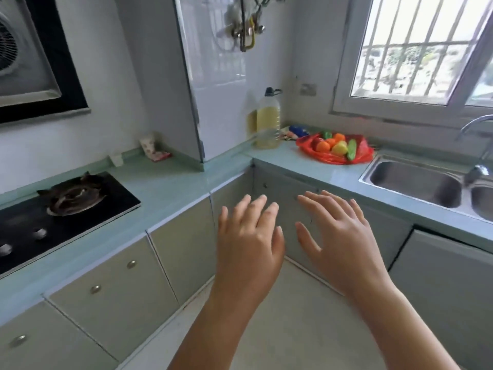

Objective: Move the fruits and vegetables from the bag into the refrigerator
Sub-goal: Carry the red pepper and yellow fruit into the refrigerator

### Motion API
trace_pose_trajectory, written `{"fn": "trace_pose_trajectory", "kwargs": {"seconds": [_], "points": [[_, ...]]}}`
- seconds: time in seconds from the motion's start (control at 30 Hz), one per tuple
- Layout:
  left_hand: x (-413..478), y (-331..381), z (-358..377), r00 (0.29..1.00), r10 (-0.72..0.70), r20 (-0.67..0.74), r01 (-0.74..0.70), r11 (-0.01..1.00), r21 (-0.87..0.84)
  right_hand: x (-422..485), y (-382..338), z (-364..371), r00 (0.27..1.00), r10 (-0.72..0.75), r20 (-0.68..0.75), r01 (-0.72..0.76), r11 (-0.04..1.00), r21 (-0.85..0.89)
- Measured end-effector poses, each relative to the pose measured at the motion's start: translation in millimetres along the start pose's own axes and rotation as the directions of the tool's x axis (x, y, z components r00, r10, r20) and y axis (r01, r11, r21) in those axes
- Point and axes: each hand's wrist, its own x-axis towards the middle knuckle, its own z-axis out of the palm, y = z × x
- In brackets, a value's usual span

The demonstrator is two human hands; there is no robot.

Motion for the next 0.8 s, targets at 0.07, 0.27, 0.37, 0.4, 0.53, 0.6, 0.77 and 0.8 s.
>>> {"fn": "trace_pose_trajectory", "kwargs": {"seconds": [0.07, 0.27, 0.37, 0.4, 0.53, 0.6, 0.77, 0.8], "points": [[16.9, 8.9, 24.9, 0.999, 0.021, 0.028, -0.021, 0.999, -0.025, 7.1, 24.4, 4.3, 0.999, 0.039, -0.002, -0.039, 0.999, -0.026], [62.9, 8.9, 95.5, 0.995, 0.084, 0.057, -0.076, 0.989, -0.125, 36.2, 75.2, 34.4, 0.996, 0.083, -0.03, -0.085, 0.992, -0.092], [88.7, -5.8, 134.2, 0.994, 0.095, 0.061, -0.083, 0.982, -0.17, 61.5, 96.3, 59.8, 0.994, 0.1, -0.04, -0.105, 0.986, -0.132], [99.8, -12.8, 147.6, 0.993, 0.096, 0.063, -0.083, 0.978, -0.189, 72.3, 103.0, 70.2, 0.994, 0.106, -0.037, -0.111, 0.983, -0.146], [156.6, -51.0, 199.0, 0.995, 0.077, 0.063, -0.057, 0.962, -0.267, 130.8, 124.8, 115.0, 0.99, 0.138, -0.028, -0.141, 0.97, -0.199], [189.1, -75.6, 219.4, 0.996, 0.067, 0.061, -0.047, 0.957, -0.286, 166.0, 130.1, 137.9, 0.988, 0.149, -0.031, -0.152, 0.966, -0.208], [256.2, -126.7, 272.0, 0.995, 0.067, 0.077, -0.036, 0.938, -0.346, 240.6, 143.4, 193.2, 0.977, 0.205, -0.051, -0.211, 0.956, -0.202], [265.2, -134.1, 284.1, 0.994, 0.07, 0.084, -0.037, 0.937, -0.348, 250.5, 148.0, 203.8, 0.975, 0.215, -0.054, -0.222, 0.953, -0.206]]}}
